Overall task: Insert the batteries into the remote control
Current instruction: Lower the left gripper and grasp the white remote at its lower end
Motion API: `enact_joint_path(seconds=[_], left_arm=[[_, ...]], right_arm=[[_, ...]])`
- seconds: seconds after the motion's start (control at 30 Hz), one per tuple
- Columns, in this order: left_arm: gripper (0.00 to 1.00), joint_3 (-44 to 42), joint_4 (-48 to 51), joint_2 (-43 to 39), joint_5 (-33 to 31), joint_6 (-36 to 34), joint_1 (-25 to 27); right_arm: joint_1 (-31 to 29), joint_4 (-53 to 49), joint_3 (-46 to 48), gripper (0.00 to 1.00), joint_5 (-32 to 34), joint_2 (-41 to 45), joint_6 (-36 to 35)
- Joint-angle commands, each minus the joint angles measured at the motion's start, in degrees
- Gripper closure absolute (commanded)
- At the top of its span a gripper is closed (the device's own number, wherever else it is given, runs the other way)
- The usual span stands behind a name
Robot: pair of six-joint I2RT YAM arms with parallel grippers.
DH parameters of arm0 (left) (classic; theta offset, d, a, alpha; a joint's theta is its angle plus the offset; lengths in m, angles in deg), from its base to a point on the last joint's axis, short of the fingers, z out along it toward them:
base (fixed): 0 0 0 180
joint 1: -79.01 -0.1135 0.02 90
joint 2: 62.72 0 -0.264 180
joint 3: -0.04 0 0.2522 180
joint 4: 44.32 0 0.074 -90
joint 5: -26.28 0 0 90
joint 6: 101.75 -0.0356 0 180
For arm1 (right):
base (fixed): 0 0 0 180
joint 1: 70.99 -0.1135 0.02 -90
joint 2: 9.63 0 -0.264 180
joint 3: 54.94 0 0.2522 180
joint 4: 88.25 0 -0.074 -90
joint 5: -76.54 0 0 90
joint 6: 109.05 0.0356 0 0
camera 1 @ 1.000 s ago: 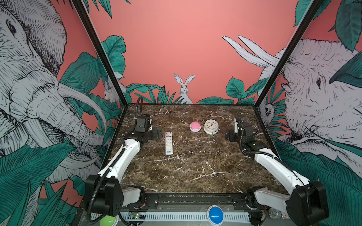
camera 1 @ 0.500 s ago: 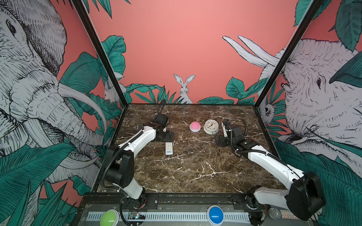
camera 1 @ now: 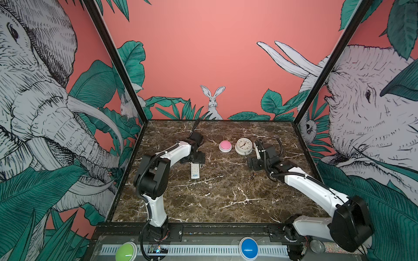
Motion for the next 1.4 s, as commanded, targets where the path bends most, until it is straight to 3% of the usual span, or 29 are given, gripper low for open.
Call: enact_joint_path(seconds=[0.0, 0.4, 0.93, 1.37], left_arm=[[0.03, 2.2, 0.4, 1.0, -1.7, 1.6, 0.3], [0.05, 4.0, 0.5, 4.9, -4.2, 4.0, 2.6], [0.18, 2.8, -0.9, 6.8, -4.9, 5.1, 2.8], [0.35, 1.0, -2.1, 5.8, -5.3, 5.8, 2.7]], right_arm=[[-0.4, 0.2, -1.6, 0.01, 0.6, 0.0, 0.1], [-0.4, 0.9, -1.7, 0.01, 0.4, 0.2, 0.6], [-0.4, 1.2, -1.8, 0.01, 0.8, 0.9, 0.1], [-0.5, 1.7, -1.1, 0.01, 0.6, 1.2, -0.1]])
